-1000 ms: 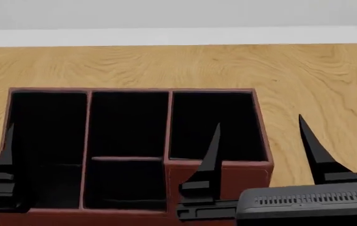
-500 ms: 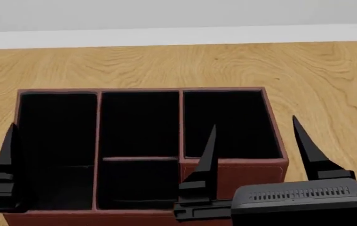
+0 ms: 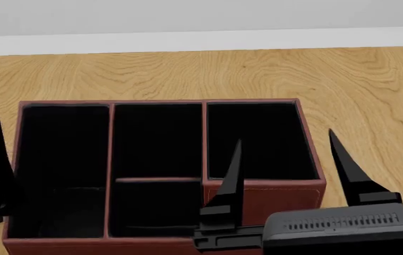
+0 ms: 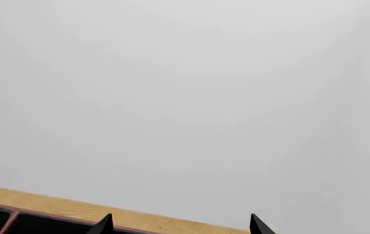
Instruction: Pick up the book and place it in the back compartment of the caddy.
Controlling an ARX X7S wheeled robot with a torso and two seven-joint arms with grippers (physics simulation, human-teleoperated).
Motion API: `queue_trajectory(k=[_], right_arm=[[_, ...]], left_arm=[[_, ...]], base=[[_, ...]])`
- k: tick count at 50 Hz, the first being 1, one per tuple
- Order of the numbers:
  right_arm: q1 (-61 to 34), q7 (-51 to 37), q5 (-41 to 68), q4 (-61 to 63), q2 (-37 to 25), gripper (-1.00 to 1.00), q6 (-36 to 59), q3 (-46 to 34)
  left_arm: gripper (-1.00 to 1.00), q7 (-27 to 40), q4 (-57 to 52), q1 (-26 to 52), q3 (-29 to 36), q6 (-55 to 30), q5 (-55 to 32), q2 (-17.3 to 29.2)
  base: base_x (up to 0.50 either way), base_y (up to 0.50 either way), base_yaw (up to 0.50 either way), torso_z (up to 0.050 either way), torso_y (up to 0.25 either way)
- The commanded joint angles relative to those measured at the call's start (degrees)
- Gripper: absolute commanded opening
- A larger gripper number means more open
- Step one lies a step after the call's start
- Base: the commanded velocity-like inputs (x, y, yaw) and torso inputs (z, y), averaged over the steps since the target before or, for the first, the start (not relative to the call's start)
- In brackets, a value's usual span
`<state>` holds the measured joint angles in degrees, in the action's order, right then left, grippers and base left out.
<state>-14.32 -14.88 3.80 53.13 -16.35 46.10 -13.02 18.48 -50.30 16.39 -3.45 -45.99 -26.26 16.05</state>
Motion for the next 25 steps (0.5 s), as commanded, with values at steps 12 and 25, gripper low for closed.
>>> queue_trajectory(k=[12,25], right_arm=[[0.28,-0.11,1.36,-0.53,0.20,1.00,-1.12,0.56],[0.82,-0.05,2.54,-0.43,0.21,1.00,-2.09,1.69]], left_arm=[[1.00,5.59,5.75,30.83,-3.98,-28.28,-8.83,10.76],[1.00,-2.79,35.67,58.10,12.42,-32.42,-5.04,18.42]], base=[[0.08,0.00,0.00,0.000,0.000],[0.00,0.00,0.00,0.000,0.000]])
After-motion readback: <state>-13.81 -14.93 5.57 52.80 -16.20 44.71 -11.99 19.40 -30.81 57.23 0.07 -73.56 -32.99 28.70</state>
